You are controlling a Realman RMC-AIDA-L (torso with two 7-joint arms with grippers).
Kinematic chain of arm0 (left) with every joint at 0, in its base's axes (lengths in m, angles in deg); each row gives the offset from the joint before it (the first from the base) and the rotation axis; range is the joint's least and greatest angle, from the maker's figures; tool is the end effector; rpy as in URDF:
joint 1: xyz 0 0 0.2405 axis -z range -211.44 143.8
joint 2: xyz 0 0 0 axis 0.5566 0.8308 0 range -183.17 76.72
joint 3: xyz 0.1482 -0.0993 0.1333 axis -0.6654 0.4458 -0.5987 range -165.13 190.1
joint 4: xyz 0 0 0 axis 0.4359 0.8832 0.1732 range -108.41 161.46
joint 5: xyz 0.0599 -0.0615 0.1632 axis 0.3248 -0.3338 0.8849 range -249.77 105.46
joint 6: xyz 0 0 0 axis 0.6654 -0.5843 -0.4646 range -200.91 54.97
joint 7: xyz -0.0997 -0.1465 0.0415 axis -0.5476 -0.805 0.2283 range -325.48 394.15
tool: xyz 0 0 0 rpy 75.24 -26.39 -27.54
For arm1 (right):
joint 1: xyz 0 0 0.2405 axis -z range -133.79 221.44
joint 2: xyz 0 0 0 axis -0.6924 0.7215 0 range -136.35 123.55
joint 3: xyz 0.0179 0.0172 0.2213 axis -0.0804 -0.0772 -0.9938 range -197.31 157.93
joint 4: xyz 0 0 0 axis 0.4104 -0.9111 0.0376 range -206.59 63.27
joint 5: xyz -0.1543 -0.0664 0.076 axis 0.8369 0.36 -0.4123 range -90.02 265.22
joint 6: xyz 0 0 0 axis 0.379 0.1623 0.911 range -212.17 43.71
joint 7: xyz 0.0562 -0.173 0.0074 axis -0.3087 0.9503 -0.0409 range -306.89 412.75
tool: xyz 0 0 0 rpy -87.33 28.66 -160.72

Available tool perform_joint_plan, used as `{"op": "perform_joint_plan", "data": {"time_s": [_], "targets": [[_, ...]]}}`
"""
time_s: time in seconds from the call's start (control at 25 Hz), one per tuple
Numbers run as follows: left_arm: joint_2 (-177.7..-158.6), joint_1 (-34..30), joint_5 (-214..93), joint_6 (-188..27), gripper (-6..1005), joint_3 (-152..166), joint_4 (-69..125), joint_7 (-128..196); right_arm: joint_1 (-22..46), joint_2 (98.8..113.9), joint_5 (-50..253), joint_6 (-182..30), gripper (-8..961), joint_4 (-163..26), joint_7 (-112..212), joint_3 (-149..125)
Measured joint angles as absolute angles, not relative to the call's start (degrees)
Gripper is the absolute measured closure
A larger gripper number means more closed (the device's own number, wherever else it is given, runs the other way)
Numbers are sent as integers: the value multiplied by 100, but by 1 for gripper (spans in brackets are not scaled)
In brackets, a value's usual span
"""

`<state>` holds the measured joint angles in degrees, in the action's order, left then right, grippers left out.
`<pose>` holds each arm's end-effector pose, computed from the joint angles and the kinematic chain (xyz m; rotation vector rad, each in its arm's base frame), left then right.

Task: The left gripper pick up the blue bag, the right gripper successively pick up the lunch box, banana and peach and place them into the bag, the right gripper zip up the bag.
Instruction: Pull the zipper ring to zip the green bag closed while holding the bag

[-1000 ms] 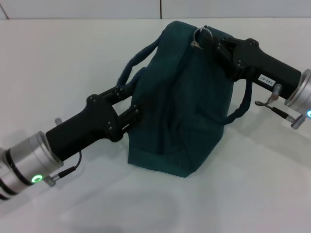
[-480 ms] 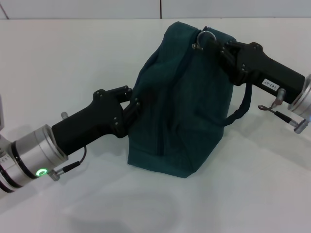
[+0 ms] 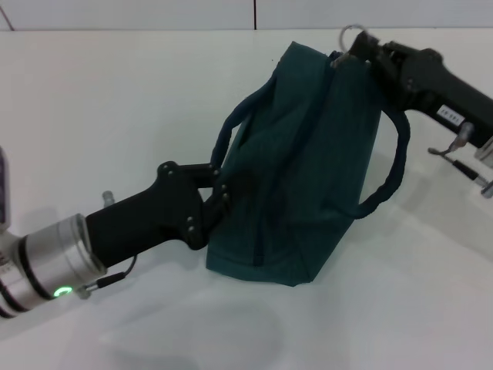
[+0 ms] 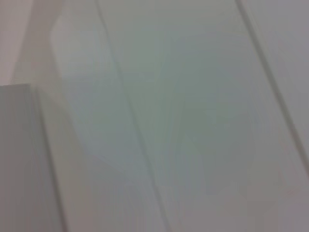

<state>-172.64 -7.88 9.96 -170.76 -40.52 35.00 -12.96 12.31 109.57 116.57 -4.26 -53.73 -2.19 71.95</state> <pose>-0.1813 0.2504 -0.0439 -2.4880 -0.4725 -1.3042 0.1451 0.3390 -0.0095 -2.2421 0.5377 1.3534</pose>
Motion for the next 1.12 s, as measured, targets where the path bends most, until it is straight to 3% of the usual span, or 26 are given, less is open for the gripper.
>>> {"op": "perform_joint_plan", "data": {"time_s": [0.76, 1.12], "targets": [[-17242, -1102, 322, -17118, 948, -4022, 3802, -1250, 1765, 10979, 11662, 165, 938, -5453, -62, 7104], [-17166, -1003, 555, -16929, 949, -4066, 3883, -1258, 1746, 10956, 11553, -813, 938, -5483, -45, 7080]]}}
